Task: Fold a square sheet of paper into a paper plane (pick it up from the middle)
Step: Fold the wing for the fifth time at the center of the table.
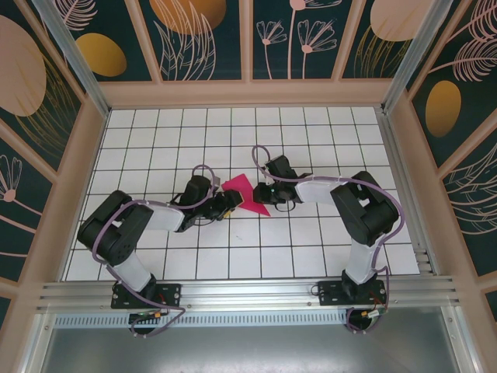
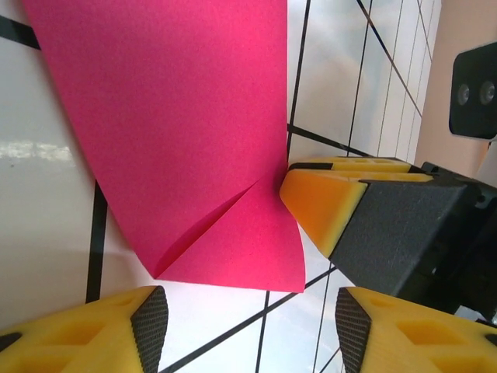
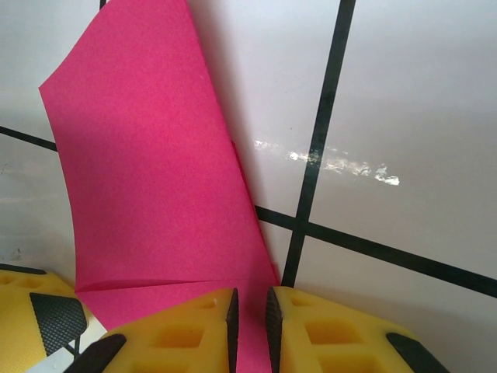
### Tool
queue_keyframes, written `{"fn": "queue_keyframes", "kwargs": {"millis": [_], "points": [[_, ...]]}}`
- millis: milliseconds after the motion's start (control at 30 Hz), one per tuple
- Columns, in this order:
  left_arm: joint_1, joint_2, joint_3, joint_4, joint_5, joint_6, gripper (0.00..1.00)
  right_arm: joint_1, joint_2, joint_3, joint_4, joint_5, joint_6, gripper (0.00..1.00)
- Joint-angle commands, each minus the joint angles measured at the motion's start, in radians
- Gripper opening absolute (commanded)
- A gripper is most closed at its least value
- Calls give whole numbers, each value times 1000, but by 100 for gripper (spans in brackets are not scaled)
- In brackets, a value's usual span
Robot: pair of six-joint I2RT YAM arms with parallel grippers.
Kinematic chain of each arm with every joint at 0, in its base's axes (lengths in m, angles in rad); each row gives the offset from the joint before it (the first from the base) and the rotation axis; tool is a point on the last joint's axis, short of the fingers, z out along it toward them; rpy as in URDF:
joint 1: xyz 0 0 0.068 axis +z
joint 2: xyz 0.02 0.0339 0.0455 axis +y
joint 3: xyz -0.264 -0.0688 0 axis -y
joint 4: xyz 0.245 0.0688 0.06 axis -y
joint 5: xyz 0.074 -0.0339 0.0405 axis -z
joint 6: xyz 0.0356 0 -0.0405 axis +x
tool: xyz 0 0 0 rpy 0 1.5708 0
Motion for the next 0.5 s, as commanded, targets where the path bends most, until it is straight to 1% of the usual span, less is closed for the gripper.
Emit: {"fn": "queue_keyframes", "kwargs": {"millis": [0, 333, 400, 467], "points": [[-7, 26, 24, 7, -16, -23, 62, -8, 19, -28, -14, 12, 9, 20], [-7, 55, 61, -2, -19, -46, 61, -8, 15, -41, -4, 10, 12, 20], [-7, 40, 56, -32, -44, -44, 61, -8, 10, -44, -6, 17, 18, 20], [-8, -8, 40, -88, -87, -46, 61, -8, 1, -46, -6, 19, 27, 20]]}}
